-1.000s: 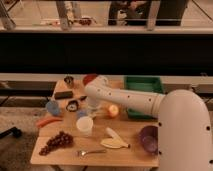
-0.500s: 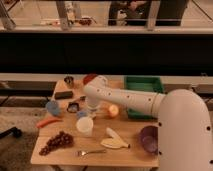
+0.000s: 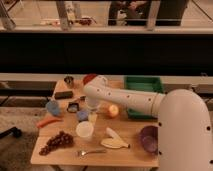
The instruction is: Wipe table surface with sponge
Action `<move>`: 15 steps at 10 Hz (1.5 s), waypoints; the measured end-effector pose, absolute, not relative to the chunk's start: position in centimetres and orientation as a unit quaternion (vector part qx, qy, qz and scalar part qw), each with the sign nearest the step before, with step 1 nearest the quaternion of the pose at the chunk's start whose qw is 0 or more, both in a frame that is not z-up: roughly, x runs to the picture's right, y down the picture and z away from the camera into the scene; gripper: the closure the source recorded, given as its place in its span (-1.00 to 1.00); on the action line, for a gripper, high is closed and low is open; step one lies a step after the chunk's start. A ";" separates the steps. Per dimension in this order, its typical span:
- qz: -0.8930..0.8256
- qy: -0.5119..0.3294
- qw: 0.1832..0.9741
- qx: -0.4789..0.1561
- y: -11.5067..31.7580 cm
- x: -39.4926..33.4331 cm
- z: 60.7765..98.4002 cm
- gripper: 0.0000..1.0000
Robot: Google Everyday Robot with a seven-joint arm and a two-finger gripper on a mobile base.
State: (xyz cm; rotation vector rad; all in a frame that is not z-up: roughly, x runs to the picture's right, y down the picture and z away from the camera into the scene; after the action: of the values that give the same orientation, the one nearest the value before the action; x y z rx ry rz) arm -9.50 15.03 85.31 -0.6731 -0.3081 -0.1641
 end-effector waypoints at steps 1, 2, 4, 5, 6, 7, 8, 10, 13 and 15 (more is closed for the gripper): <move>-0.081 -0.151 0.929 -0.329 15.0 -9.6 85.4 -0.60; -0.083 -0.151 0.929 -0.329 15.0 -9.8 85.6 -0.60; -0.084 -0.153 0.928 -0.330 14.7 -10.0 86.1 -0.60; -0.084 -0.152 0.928 -0.331 14.6 -10.1 86.5 -0.60; -0.085 -0.150 0.928 -0.332 14.4 -10.1 86.9 -0.60; -0.084 -0.148 0.928 -0.332 14.3 -10.1 87.2 -0.60; -0.083 -0.145 0.927 -0.335 14.1 -10.0 87.8 -0.60; -0.083 -0.143 0.927 -0.337 13.8 -10.0 88.6 -0.57; -0.083 -0.144 0.929 -0.332 13.7 -10.0 88.8 -0.05; -0.083 -0.145 0.930 -0.326 13.5 -10.1 88.6 0.40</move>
State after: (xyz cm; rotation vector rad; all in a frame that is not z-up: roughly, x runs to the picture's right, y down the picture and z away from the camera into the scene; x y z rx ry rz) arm -10.11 13.50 88.56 -0.6675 -0.2974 -0.1702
